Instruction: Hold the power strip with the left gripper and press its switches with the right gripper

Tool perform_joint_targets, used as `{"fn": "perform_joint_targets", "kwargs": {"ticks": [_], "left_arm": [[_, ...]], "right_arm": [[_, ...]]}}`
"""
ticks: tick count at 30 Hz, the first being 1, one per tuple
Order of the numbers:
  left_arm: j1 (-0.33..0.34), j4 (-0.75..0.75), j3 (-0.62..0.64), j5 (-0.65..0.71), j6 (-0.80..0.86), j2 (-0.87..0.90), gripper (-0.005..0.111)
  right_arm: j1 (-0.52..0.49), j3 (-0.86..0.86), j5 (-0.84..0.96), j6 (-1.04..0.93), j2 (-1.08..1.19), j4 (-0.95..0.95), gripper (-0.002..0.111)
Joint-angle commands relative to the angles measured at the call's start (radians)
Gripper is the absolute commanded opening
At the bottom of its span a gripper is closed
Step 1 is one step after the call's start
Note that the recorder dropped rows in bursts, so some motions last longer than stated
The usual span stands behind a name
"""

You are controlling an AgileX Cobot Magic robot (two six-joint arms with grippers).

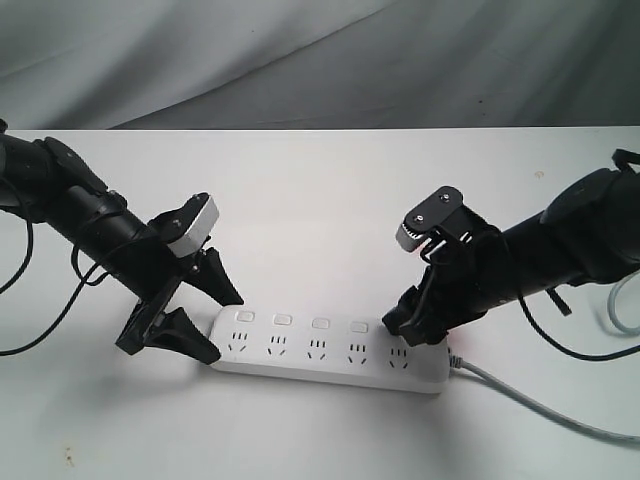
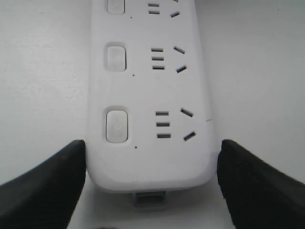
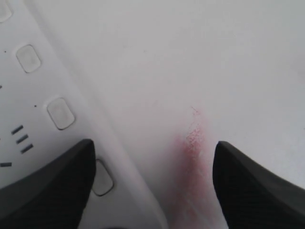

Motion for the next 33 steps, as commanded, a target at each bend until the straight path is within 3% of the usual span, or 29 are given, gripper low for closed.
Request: {"fn": "perform_joint_targets", "kwargs": {"ticks": [1, 6, 12, 15, 17, 18, 21, 23, 33], "left_arm": [[0.000, 0.001, -0.005, -0.029, 0.008, 0.000, 0.049], [0.000, 0.001, -0.005, -0.029, 0.008, 0.000, 0.049], [0.000, 0.001, -0.005, -0.029, 0.008, 0.000, 0.049], [0.000, 0.001, -0.005, -0.029, 0.008, 0.000, 0.049], [0.000, 0.001, -0.005, -0.029, 0.008, 0.000, 0.049], [0.000, 0.001, -0.005, -0.029, 0.008, 0.000, 0.049], [0.000, 0.001, -0.005, -0.029, 0.008, 0.000, 0.049], [0.000, 0.001, -0.005, -0.029, 0.008, 0.000, 0.049], [0.000, 0.001, -0.005, -0.029, 0.008, 0.000, 0.049]], "right_arm": [[-0.007, 0.015, -0.060, -0.052, -0.065, 0.009, 0.064], [-0.009, -0.052, -0.056, 0.000, -0.267, 0.046, 0.064], [-0.009, -0.099, -0.278, 0.187, -0.524, 0.051, 0.064], [-0.009, -0.099, -0.304, 0.228, -0.658, 0.054, 0.063], [-0.009, -0.099, -0.263, 0.304, -0.745, 0.075, 0.053], [-0.009, -0.099, -0.228, 0.362, -0.807, 0.077, 0.040], [-0.009, -0.099, -0.103, 0.469, -0.922, 0.080, 0.015], [-0.009, -0.099, -0.044, 0.487, -0.973, 0.095, 0.007], [-0.009, -0.099, -0.037, 0.487, -1.052, 0.095, 0.003]]}}
